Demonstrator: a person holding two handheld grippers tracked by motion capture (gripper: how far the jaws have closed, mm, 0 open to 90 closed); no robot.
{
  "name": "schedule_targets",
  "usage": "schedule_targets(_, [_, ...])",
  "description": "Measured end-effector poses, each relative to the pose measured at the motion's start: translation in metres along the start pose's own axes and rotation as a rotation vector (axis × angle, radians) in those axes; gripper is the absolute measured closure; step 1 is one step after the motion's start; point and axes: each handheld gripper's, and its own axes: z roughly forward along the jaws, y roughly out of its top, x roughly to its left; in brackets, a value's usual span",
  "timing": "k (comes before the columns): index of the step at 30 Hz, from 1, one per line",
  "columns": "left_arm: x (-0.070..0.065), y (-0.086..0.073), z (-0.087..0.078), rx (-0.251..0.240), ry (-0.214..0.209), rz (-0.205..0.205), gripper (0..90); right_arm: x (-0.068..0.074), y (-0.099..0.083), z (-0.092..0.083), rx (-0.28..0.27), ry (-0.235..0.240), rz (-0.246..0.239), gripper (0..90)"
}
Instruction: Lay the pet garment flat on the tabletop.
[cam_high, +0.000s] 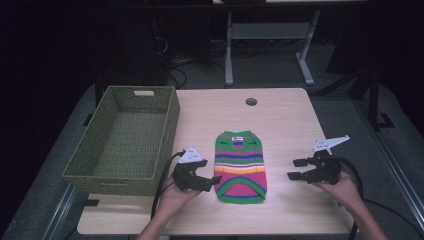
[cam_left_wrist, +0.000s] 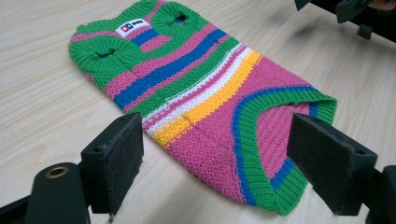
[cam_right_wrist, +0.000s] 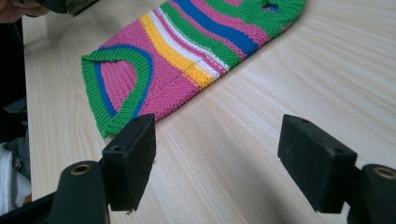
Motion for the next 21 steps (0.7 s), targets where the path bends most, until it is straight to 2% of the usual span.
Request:
schedule_targets(5, [-0.002, -0.009, -0.002, -0.017, -0.007, -0.036, 18.4, 0.002, -0.008, -0.006, -0.012, -0.016, -0.005, 27.5])
schedule_targets(8, [-0.003, -0.014, -0.003, -0.012, -0.004, -0.033, 18.3, 0.002, -0.014, -0.008, -0.004, -0.025, -0.003, 27.4])
schedule_targets(12, [-0.004, -0.018, -0.007, -0.014, -0.002, -0.033, 17.8, 0.004, -0.022, -0.011, -0.021, -0.015, 0.021, 27.4])
schedule_targets(21, [-0.004, -0.026, -0.014, -0.007, 0.011, -0.042, 17.8, 0.008, -0.035, -0.021, -0.048, -0.024, 0.03, 27.4])
